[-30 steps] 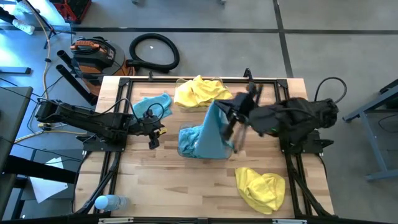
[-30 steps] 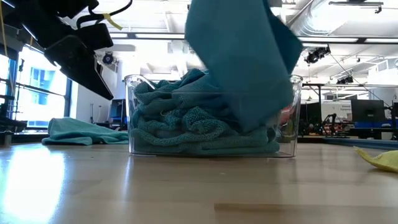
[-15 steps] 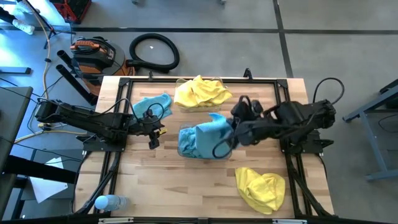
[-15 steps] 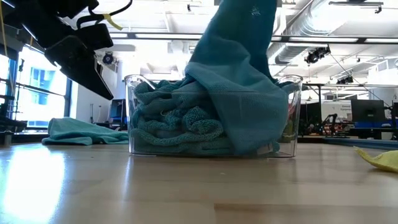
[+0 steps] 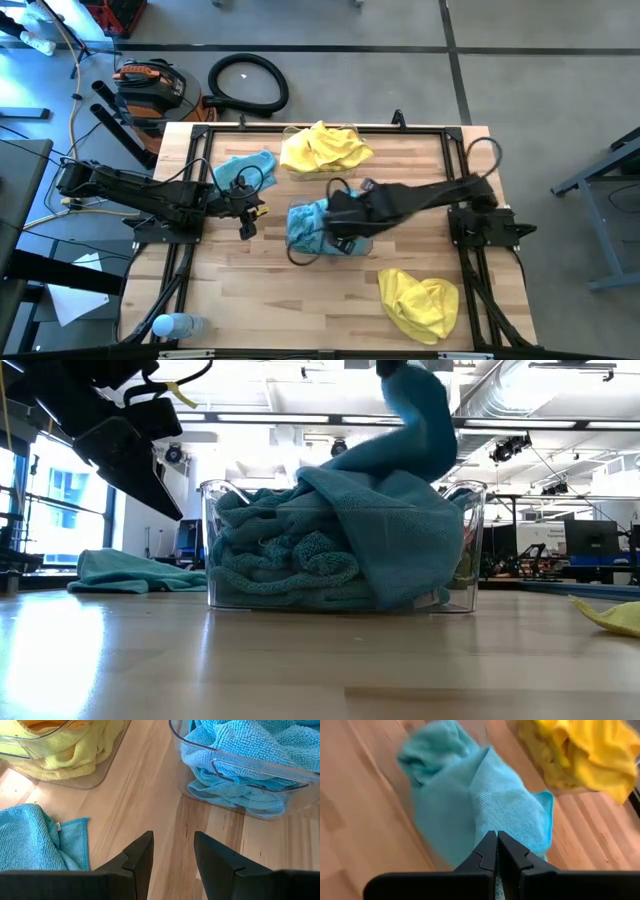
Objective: Sort microfiber towel by color & place in baskets
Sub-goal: Put the blue microfiber towel into the bottom transparent bin
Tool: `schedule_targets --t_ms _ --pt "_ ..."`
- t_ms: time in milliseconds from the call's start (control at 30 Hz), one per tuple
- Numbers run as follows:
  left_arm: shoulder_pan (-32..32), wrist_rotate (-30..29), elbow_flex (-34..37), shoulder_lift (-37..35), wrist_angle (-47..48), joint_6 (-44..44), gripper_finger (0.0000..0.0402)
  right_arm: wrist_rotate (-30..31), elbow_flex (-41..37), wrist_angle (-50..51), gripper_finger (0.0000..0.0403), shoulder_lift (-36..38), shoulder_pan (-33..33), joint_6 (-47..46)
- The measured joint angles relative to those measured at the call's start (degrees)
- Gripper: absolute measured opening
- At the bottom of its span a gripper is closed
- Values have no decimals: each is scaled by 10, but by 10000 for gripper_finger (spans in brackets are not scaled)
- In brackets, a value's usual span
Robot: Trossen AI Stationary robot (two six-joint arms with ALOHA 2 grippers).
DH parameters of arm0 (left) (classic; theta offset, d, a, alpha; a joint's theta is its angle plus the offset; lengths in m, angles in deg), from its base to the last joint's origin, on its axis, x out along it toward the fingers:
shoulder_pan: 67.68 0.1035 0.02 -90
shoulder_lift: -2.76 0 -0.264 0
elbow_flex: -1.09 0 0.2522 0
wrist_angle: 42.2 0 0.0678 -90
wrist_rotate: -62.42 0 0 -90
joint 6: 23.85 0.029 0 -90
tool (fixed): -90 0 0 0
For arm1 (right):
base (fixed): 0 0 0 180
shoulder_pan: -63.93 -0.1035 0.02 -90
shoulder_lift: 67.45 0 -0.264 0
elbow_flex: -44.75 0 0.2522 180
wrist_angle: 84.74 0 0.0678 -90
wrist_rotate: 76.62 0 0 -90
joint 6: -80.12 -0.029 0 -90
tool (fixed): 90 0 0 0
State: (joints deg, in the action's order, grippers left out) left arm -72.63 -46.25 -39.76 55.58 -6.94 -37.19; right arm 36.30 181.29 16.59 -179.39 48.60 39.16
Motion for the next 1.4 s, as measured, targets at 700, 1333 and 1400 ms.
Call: schedule_targets --t_ms 700,1333,1400 --pt "0 0 0 0 1 -15 131 -200 -452 -414 0 10 82 -10" --pt "0 0 0 0 1 -15 131 -154 -338 -305 57 1 73 31" --pt "0 0 0 0 1 -15 131 -138 -314 -272 76 1 66 38"
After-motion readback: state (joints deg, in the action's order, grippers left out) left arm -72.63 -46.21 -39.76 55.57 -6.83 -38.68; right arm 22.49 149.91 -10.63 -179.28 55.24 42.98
